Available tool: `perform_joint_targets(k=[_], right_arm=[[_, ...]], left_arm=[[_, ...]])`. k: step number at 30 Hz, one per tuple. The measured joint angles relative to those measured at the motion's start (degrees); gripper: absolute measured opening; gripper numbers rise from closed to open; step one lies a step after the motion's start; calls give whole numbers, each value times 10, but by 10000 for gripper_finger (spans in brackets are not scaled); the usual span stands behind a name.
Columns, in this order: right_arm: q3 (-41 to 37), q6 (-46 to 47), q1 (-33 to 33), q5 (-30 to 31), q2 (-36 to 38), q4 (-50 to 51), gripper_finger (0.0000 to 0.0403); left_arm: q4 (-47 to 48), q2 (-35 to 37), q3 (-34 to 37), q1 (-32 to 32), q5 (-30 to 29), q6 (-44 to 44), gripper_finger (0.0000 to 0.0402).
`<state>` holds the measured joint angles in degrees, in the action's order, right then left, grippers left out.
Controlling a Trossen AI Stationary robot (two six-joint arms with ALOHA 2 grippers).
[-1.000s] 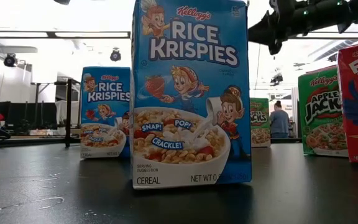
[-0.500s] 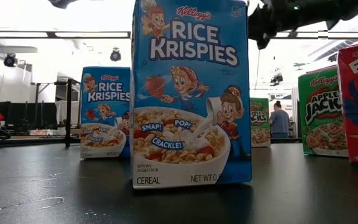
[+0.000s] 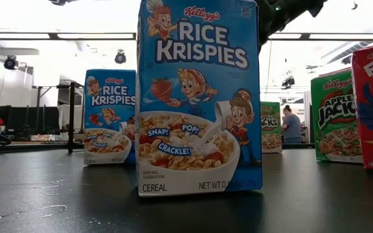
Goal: Stack cereal on shelf
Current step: Put the top right red cereal box on the shelf
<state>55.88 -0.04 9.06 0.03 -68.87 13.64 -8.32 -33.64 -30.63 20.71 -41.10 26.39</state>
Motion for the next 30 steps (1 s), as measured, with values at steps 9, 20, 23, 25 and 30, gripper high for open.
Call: perform_joint_targets(k=[9, 20, 23, 25, 30], right_arm=[[142, 62, -76, 72, -88, 270, 9], [204, 128, -115, 86, -156, 311, 19], [214, 122, -114, 86, -166, 311, 47], [216, 111, -114, 89, -168, 308, 76], [216, 106, -108, 92, -168, 306, 170]], left_arm=[[12, 3, 0, 0, 0, 10, 37], [16, 1, 0, 0, 0, 10, 37], [16, 1, 0, 0, 0, 10, 37], [16, 2, 0, 0, 0, 10, 37], [15, 4, 0, 0, 0, 11, 37]])
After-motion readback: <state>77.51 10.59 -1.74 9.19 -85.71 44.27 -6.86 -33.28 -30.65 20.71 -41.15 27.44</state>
